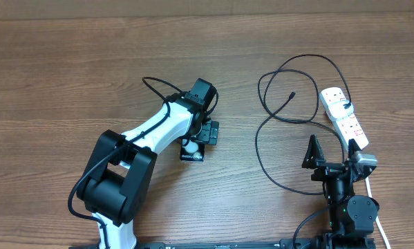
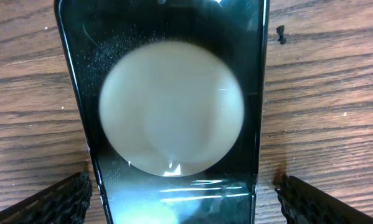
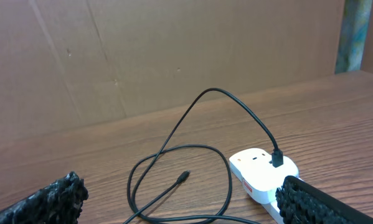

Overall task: Plug charger to phone and switch on socket
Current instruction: 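Lower the left gripper onto the phone and align with its edges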

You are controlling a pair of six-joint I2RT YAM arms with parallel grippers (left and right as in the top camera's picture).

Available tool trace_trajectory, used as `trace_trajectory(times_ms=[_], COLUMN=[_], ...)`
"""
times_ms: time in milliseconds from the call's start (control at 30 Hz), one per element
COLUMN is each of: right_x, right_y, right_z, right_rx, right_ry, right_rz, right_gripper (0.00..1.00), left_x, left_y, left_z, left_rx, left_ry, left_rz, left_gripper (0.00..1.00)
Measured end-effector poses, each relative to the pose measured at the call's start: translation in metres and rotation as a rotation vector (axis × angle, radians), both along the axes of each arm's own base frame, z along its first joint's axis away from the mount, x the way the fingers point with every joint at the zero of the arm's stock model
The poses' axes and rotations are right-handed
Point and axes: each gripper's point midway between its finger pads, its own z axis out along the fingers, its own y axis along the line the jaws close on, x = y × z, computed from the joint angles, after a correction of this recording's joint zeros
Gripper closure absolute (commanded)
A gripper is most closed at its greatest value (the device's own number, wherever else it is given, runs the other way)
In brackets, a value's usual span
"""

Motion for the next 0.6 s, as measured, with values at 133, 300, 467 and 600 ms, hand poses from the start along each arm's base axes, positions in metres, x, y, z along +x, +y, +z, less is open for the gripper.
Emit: trace_trajectory(times_ms=[133,300,467,600], right_x=[0.0,0.0,0.0,0.0], right_y=[0.0001,0.0,0.0,0.0], right_z=[0.0,-0.0001,0.0,0.0002], right_rx=[0.0,0.0,0.0,0.0], right_ry=[0.0,0.0,0.0,0.0], right_rz=[0.0,0.0,0.0,0.0], right_gripper=[0.0,0.0,0.0,0.0], left_x=[-0.0002,-0.0002,-0.0002,0.0002], left_y=[0.0001,0.0001,0.0002,0.0011], left_z=[-0.0001,-0.0001,-0.0001,-0.0003], left_rx=[0.0,0.0,0.0,0.002], left_ry=[0.0,0.0,0.0,-0.001], left_rz=[0.0,0.0,0.005,0.02], left_gripper=[0.0,0.0,0.05,0.07])
